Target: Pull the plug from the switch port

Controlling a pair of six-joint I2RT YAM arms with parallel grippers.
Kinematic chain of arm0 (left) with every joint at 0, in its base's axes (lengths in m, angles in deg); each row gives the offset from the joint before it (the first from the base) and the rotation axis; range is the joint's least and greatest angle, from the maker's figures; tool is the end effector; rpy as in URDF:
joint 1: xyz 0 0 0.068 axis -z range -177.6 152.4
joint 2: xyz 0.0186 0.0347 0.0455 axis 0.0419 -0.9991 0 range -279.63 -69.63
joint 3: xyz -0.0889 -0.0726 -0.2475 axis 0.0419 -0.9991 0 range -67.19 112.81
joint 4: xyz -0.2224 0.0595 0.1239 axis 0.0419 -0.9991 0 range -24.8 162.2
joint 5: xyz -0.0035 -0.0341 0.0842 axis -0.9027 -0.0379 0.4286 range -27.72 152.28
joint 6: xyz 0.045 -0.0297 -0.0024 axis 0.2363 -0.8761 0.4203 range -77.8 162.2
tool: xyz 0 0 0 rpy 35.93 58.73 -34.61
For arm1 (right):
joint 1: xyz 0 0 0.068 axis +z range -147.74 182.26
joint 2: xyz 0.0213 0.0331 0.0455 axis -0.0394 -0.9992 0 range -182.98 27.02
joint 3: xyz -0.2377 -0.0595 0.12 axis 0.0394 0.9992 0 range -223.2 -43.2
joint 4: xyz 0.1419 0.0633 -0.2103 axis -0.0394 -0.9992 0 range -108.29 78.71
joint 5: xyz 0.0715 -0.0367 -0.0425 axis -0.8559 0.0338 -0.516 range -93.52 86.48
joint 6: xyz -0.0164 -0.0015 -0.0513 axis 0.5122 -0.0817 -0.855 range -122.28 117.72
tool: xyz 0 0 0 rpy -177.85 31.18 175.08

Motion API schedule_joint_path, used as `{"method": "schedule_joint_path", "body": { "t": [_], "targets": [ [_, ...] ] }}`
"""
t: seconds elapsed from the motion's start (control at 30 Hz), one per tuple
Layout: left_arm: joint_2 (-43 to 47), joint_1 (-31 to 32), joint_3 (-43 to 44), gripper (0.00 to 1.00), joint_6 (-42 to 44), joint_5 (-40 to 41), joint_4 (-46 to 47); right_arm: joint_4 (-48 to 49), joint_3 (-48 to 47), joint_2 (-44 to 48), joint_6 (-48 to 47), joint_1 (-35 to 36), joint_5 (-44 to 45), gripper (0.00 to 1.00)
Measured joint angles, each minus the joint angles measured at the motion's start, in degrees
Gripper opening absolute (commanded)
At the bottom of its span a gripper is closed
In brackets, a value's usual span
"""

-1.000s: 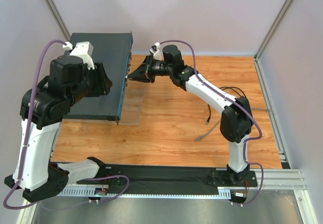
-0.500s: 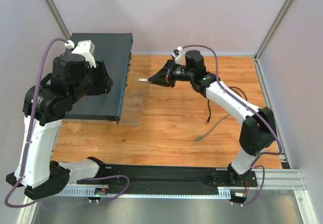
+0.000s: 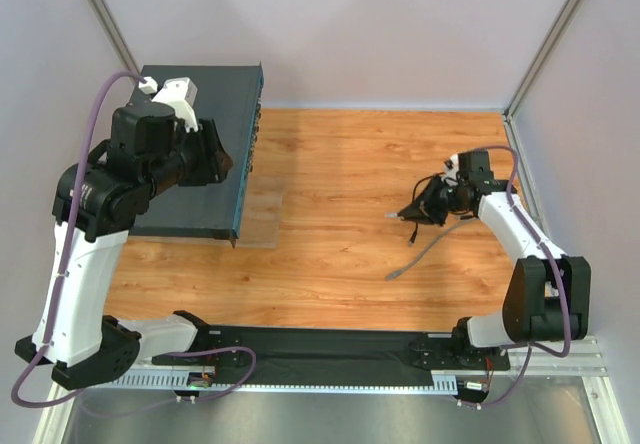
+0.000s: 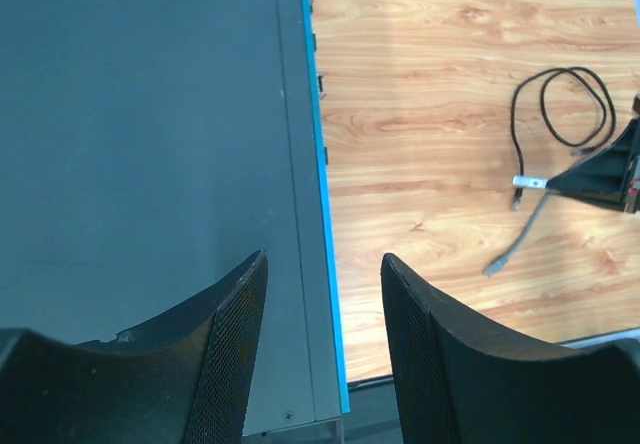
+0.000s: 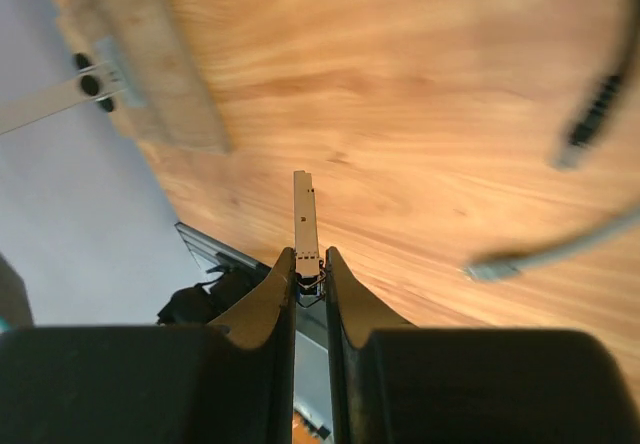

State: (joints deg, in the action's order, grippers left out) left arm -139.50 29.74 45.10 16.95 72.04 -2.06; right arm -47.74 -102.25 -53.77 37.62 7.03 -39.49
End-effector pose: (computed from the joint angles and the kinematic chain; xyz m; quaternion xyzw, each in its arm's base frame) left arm 0.1468 -0.0692 0.5134 -0.0255 0.8714 -0.1478 0.4671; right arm 0.2791 0.0444 0.2517 0.1954 0.8976 0.3737 0.1282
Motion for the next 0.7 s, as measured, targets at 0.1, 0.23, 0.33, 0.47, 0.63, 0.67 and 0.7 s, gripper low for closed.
{"method": "schedule_joint_path", "body": {
  "t": [0.1,0.23,0.33,0.47,0.63,0.67,0.7],
  "targets": [
    [-0.17,0.0,0.0,0.57,-0.13,-1.49,0.11,-2.8,5.77,-0.13,-3.61,-6.4,-0.5,0.01],
    [-0.94,0.0,0.0,0.57,-0.15,-3.37,0.37,-3.17,9.84,-0.87,-6.69,-11.8,-1.55,0.02],
    [-1.53,0.0,-0.13,0.56,-0.2,-4.76,0.5,-1.81,10.54,-3.41,-8.33,-12.02,-3.52,0.04],
    [-2.34,0.0,-0.42,0.51,-0.44,-6.64,0.76,1.66,11.52,-8.28,-8.66,-11.89,-5.73,0.04],
    [-4.17,0.0,-0.42,0.52,-0.57,-7.89,0.7,5.53,11.43,-12.44,-8.26,-11.32,-5.49,0.11],
    [-4.59,0.11,-0.42,0.52,-0.59,-7.96,0.66,5.95,11.21,-12.96,-8.24,-11.13,-5.22,0.12],
    [-5.03,0.39,-0.37,0.53,-0.59,-7.91,0.57,6.32,10.95,-13.55,-8.22,-10.86,-4.81,0.13]
  ]
}}
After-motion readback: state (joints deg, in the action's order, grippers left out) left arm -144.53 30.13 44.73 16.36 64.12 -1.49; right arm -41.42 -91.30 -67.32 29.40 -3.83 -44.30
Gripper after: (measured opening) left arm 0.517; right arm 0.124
